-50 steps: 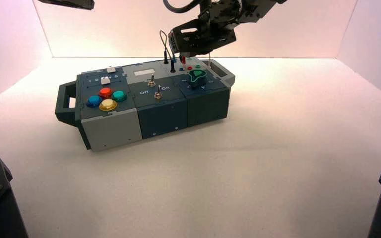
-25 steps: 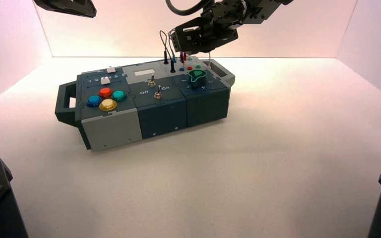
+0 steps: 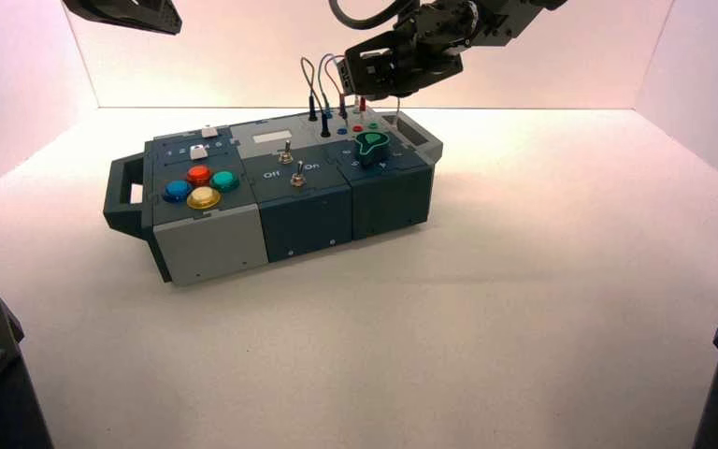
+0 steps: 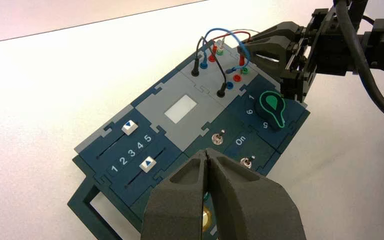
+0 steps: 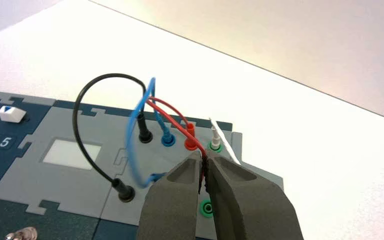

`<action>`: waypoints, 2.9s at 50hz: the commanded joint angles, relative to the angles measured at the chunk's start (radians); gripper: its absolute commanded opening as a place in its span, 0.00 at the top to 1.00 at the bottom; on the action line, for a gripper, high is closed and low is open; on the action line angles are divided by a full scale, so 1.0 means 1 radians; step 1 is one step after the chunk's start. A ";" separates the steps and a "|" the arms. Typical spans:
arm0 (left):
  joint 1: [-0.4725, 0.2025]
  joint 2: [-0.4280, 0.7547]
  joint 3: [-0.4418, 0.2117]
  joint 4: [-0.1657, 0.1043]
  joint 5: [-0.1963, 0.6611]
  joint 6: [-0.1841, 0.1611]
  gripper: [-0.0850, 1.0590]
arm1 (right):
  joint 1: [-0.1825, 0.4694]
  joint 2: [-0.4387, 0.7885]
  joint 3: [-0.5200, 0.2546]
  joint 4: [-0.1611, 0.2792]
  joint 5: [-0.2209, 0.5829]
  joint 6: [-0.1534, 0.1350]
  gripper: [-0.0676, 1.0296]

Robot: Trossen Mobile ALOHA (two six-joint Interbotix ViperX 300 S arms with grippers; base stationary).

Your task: Insert the red wire.

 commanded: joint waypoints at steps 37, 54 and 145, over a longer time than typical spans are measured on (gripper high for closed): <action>0.005 -0.003 -0.012 0.002 -0.008 0.009 0.95 | 0.003 -0.005 -0.028 -0.009 -0.018 -0.005 0.96; 0.005 -0.003 -0.011 0.002 -0.008 0.009 0.95 | 0.005 0.002 -0.032 -0.009 -0.018 -0.002 0.96; 0.003 -0.003 -0.011 0.000 -0.009 0.009 0.95 | 0.015 -0.015 -0.008 -0.009 -0.011 0.003 0.96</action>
